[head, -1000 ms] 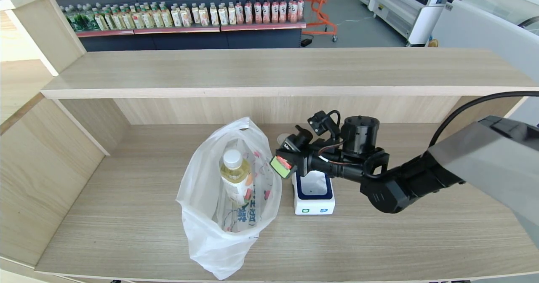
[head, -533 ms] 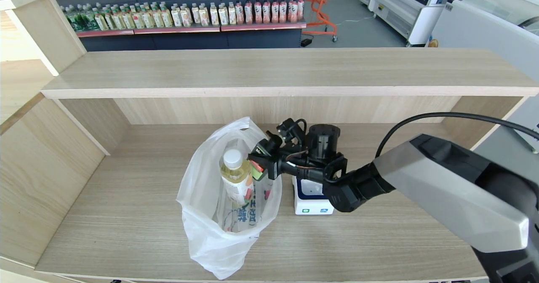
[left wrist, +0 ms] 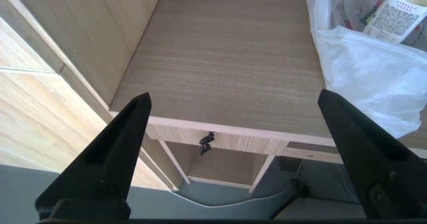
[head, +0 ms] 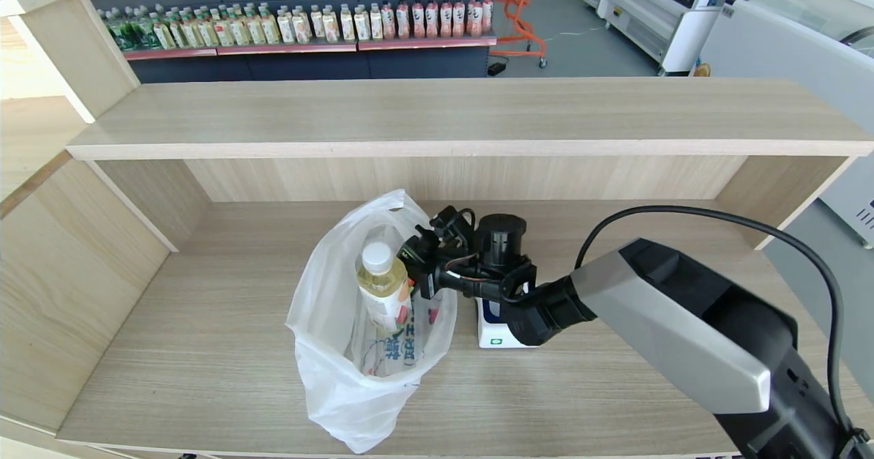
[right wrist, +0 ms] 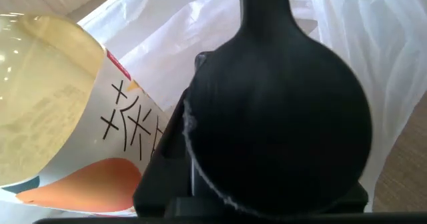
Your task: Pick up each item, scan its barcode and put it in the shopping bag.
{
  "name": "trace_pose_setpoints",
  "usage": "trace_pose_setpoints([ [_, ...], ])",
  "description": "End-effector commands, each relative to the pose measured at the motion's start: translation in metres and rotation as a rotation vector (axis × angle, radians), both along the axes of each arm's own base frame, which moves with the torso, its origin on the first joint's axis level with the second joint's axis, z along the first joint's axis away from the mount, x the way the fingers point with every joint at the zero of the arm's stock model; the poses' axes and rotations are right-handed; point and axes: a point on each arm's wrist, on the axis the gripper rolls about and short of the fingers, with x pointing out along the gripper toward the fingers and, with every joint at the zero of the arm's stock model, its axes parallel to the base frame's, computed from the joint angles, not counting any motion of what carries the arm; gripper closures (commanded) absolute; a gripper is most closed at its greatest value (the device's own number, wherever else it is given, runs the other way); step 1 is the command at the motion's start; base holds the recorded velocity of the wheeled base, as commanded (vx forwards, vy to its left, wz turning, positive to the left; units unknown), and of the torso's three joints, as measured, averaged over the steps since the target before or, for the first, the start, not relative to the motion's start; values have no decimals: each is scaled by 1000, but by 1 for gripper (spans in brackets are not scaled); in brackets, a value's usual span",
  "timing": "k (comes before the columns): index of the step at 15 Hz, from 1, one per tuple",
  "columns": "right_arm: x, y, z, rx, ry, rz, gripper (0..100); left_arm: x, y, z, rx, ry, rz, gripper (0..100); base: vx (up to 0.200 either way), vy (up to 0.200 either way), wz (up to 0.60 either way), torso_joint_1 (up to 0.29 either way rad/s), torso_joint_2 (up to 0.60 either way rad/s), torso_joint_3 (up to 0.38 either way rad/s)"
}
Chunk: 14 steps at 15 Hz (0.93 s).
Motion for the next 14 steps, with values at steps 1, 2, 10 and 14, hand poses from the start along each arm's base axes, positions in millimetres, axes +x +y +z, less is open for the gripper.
trace_pose_setpoints([
  [1, 1, 2, -4, -1, 1, 2, 0, 0, 0, 0, -1, 0, 2, 0, 0, 0, 0, 0, 0, 0],
  [2, 1, 1, -2, 2, 1, 2, 0, 0, 0, 0, -1, 0, 0, 0, 0, 0, 0, 0, 0, 0],
  [10, -19, -30, 108, 283, 162, -12, 0, 0, 0, 0, -1, 0, 0, 0, 0, 0, 0, 0, 0, 0],
  [14, -46, -60, 138, 296, 188, -35, 0, 0, 0, 0, 1, 0, 0, 0, 0, 0, 0, 0, 0, 0],
])
